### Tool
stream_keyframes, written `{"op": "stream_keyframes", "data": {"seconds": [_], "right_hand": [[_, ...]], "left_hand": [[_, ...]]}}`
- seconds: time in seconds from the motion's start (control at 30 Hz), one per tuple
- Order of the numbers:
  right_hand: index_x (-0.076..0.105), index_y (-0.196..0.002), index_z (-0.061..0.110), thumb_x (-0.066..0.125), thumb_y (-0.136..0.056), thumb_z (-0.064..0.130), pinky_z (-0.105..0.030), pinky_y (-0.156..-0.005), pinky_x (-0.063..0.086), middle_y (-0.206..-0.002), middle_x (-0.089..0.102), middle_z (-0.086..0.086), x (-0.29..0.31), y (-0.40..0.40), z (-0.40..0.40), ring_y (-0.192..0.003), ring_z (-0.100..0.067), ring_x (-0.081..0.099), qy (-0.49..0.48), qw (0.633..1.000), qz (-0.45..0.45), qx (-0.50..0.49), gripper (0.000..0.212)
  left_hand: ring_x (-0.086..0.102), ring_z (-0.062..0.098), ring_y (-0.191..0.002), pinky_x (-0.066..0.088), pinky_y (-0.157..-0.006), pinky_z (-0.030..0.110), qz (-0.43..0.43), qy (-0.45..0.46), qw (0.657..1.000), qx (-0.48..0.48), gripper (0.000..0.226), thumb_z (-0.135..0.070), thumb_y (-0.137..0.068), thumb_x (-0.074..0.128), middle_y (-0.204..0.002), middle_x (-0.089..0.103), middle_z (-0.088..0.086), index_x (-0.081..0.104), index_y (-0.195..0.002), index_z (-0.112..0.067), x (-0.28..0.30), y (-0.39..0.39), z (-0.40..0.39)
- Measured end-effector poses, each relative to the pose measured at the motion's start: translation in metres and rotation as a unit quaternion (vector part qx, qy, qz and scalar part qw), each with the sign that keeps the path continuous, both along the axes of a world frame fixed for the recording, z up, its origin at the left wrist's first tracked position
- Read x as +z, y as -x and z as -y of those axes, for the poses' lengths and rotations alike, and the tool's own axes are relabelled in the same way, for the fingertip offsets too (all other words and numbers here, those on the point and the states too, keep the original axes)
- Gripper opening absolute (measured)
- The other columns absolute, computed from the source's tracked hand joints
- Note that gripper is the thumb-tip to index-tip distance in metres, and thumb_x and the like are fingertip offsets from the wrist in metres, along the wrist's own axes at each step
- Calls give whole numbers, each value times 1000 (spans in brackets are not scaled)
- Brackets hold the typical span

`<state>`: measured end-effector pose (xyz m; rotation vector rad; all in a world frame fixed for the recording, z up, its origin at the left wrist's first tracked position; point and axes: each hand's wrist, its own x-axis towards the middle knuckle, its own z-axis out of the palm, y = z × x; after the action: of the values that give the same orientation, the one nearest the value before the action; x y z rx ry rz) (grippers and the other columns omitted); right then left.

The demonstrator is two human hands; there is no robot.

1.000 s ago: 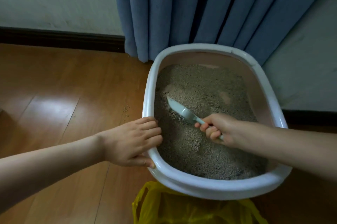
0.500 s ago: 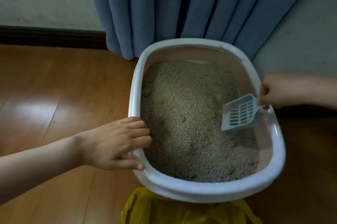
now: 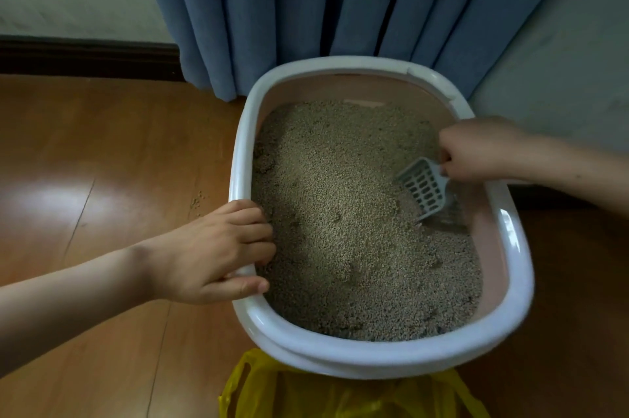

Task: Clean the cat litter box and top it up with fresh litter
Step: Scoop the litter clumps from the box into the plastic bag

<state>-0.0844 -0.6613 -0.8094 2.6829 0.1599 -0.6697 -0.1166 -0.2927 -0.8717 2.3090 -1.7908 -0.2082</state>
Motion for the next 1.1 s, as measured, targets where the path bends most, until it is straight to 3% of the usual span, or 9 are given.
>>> {"op": "stream_keyframes", "data": {"seconds": [0.2, 0.4, 0.5, 0.63, 0.73, 0.87, 0.93, 1.0, 1.1], "right_hand": [[73, -87, 10, 61, -87, 22, -26, -48, 30, -58, 53, 3, -12, -2, -3, -51, -13, 43, -118, 992, 6, -33, 18], [61, -54, 22, 62, -91, 26, -27, -47, 31, -43, 47, 8, -33, 8, -32, -43, -11, 38, -258, 963, -29, -75, 37], [68, -62, 21, 61, -91, 23, -24, -45, 28, -38, 50, 14, -55, 23, -55, -43, -11, 35, -348, 927, -32, -136, 30], [73, -67, 20, 64, -91, 20, -25, -50, 30, -54, 58, -1, -75, 42, -62, -49, -13, 41, -446, 865, -13, -228, 25], [75, -92, 5, 64, -91, 17, -17, -46, 35, -61, 62, -3, -74, 58, -56, -40, -2, 44, -497, 824, 20, -271, 17], [71, -107, 4, 65, -90, 14, -2, -49, 39, -63, 64, 17, -61, 68, -46, -48, 10, 57, -539, 793, 88, -269, 21], [73, -102, 9, 66, -89, 17, -4, -51, 40, -52, 64, 17, -54, 69, -41, -50, 6, 58, -540, 789, 123, -265, 17], [75, -100, 10, 67, -89, 18, -15, -61, 51, -64, 70, 7, -52, 74, -38, -60, -2, 64, -553, 775, 129, -278, 15], [75, -95, 18, 67, -89, 18, -24, -68, 53, -71, 73, 4, -46, 85, -34, -64, -7, 66, -548, 776, 110, -291, 10]], "left_hand": [[43, 17, -87, 29, -98, 27, -9, -3, 1000, 7, 40, -50, -101, 32, -89, 50, -5, 57, -88, -22, 1, 1, 2], [42, 16, -88, 31, -96, 30, -3, -20, 1000, 13, 42, -51, -101, 29, -89, 51, -4, 58, -90, -22, 5, 4, 3], [45, 17, -90, 31, -99, 31, 9, -30, 999, 16, 42, -51, -101, 28, -91, 53, -4, 59, -92, -22, 8, 5, 4], [49, 19, -97, 32, -110, 41, 23, -56, 998, 7, 38, -50, -102, 33, -94, 55, -3, 57, -99, -21, 14, 8, 3], [51, 21, -103, 25, -117, 43, 25, -62, 998, -13, 37, -51, -101, 37, -98, 57, -2, 57, -102, -20, 19, 11, -4], [52, 22, -111, 22, -119, 39, 29, -50, 998, -23, 43, -56, -100, 38, -104, 60, 0, 60, -104, -19, 19, 15, -14], [54, 23, -102, 31, -113, 40, 22, -35, 999, -20, 45, -55, -100, 38, -96, 61, 0, 62, -97, -17, 17, 14, -11], [53, 23, -88, 45, -96, 40, 4, -19, 1000, -21, 45, -52, -101, 39, -83, 58, 0, 61, -84, -16, 15, 11, -4], [52, 22, -74, 47, -78, 34, -1, 6, 1000, -26, 45, -46, -102, 42, -71, 56, 0, 57, -70, -18, 4, 6, 6]]}}
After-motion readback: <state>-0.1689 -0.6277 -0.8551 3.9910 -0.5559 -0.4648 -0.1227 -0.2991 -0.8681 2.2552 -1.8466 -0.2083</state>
